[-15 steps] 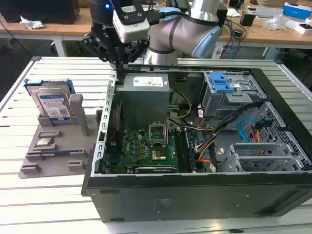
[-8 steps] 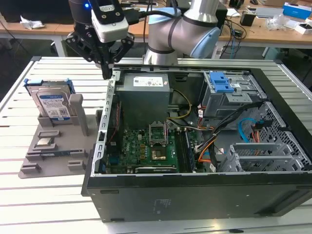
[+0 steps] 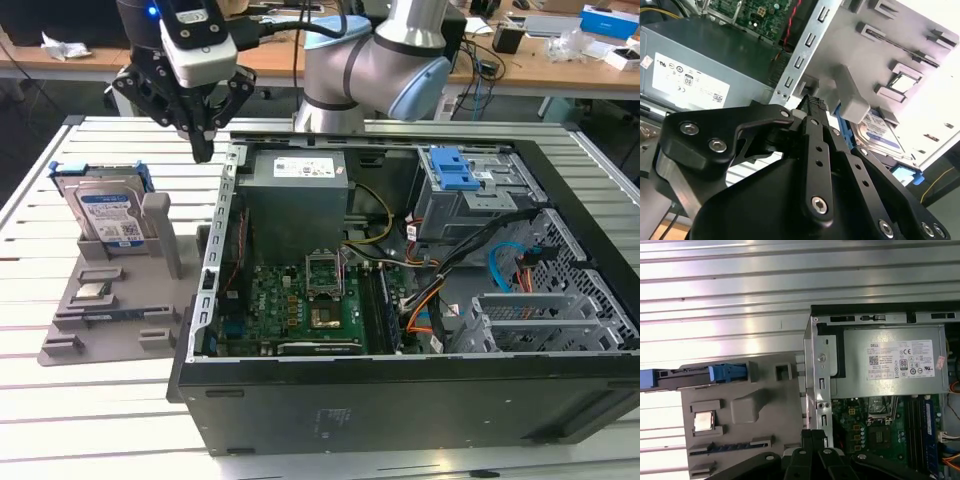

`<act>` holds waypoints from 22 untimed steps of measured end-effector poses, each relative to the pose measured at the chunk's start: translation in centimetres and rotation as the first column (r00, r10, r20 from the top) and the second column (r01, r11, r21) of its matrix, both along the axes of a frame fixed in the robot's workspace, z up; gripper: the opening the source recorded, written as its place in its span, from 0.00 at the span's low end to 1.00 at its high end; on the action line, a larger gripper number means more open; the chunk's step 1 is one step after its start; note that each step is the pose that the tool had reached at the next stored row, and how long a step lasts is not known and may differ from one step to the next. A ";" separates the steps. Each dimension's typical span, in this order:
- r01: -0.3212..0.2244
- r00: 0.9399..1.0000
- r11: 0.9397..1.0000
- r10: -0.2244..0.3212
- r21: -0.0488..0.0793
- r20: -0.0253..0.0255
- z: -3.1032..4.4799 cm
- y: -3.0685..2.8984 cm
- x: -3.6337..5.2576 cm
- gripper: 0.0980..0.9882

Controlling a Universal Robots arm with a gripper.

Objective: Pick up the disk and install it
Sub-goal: 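Reach for the disk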

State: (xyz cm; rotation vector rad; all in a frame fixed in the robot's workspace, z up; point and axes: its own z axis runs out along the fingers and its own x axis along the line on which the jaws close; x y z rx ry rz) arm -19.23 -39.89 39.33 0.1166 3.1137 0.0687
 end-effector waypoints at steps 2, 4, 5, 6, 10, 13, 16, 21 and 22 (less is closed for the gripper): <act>0.000 1.000 1.000 0.000 0.000 0.000 -0.01 0.00 -0.79 0.01; 0.000 1.000 1.000 0.000 0.000 0.000 -0.01 0.00 -1.59 0.01; 0.000 1.000 1.000 0.000 0.000 0.000 -0.02 0.00 -1.81 0.01; 0.000 1.000 1.000 0.000 0.000 0.000 -0.02 0.00 -1.94 0.01; 0.000 1.000 1.000 0.000 0.000 0.000 -0.03 0.00 -2.66 0.01; 0.000 1.000 1.000 0.000 0.000 0.000 -0.03 0.00 -3.07 0.01; 0.000 1.000 1.000 0.000 0.000 0.000 -0.04 0.00 -3.38 0.01; 0.000 1.000 1.000 0.000 0.000 0.000 -0.05 0.00 -4.39 0.01; 0.000 1.000 1.000 0.000 0.000 0.000 -0.06 0.00 -4.55 0.01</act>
